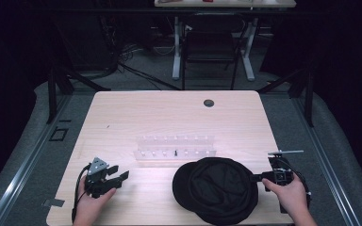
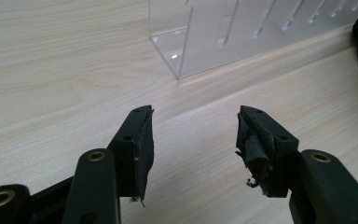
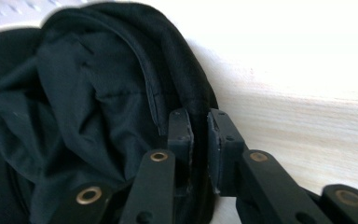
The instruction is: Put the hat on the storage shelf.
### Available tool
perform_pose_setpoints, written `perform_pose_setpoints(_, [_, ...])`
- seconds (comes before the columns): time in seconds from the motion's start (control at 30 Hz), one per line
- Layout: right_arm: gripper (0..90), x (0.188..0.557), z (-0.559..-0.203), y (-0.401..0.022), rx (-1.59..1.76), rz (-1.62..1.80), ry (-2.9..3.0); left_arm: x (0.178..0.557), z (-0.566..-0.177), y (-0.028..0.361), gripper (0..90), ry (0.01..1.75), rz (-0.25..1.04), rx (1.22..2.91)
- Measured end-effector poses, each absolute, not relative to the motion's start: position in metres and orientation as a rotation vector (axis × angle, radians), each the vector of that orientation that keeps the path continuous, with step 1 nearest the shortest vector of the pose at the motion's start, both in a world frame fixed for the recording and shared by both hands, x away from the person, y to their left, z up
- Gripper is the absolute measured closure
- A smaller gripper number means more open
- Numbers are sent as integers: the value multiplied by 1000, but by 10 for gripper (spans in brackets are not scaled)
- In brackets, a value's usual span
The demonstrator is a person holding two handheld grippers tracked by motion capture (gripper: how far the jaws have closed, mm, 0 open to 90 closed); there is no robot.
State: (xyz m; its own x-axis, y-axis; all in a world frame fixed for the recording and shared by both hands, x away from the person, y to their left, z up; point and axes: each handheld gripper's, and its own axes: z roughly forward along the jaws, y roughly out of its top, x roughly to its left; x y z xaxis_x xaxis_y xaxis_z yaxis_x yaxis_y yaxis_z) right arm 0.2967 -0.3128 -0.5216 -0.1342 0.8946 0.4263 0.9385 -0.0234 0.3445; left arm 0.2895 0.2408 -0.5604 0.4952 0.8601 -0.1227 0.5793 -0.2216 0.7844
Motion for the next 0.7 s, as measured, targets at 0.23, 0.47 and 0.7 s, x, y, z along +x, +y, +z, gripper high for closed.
perform_pose_setpoints(0.23, [773, 301, -515, -310, -1999, -750, -2173, 290, -561, 240, 461, 1191, 432, 1923])
perform_pose_setpoints(0.47, [769, 306, -511, -304, -1982, -633, -2203, 290, -561, 240, 461, 1192, 432, 1923])
perform_pose_setpoints(0.7, [762, 309, -511, -301, -2009, -588, -2162, 290, -561, 239, 461, 1189, 429, 1935])
